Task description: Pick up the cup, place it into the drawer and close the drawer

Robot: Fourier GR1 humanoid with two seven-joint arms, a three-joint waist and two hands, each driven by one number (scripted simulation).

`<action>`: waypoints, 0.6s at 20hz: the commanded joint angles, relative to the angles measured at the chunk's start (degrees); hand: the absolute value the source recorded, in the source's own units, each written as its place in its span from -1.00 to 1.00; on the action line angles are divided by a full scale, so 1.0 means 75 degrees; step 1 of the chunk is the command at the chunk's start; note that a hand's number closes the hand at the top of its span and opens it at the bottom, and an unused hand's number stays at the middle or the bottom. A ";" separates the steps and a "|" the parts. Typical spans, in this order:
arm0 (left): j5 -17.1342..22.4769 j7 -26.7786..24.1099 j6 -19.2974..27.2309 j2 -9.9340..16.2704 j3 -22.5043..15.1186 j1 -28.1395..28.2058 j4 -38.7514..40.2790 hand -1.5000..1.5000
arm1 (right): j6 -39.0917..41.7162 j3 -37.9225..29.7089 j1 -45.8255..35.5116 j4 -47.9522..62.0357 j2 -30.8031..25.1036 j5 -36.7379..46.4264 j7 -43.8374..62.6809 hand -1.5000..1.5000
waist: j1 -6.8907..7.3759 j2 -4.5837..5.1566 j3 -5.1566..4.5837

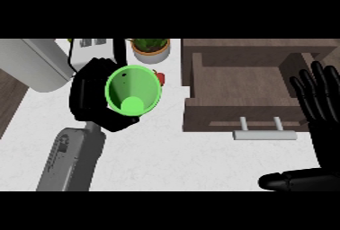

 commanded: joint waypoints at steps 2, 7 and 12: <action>-0.0093 0.0572 0.1301 -0.0108 -0.0653 -0.0991 -0.0005 1.00 | 0.0221 0.0036 0.0287 0.0206 0.0037 0.0078 -0.0511 -1.00 | -0.0068 0.0019 -0.0001; -0.0470 0.1082 0.1175 -0.0009 -0.0195 -0.1995 0.0437 1.00 | 0.0029 0.0056 0.0108 0.0153 0.0073 0.0104 -0.0206 -1.00 | -0.0061 0.0022 -0.0002; -0.0661 0.1400 0.1609 -0.0110 -0.0421 -0.2737 0.0803 1.00 | 0.0000 0.0048 0.0038 0.0084 0.0043 0.0112 -0.0080 -1.00 | -0.0063 0.0023 -0.0003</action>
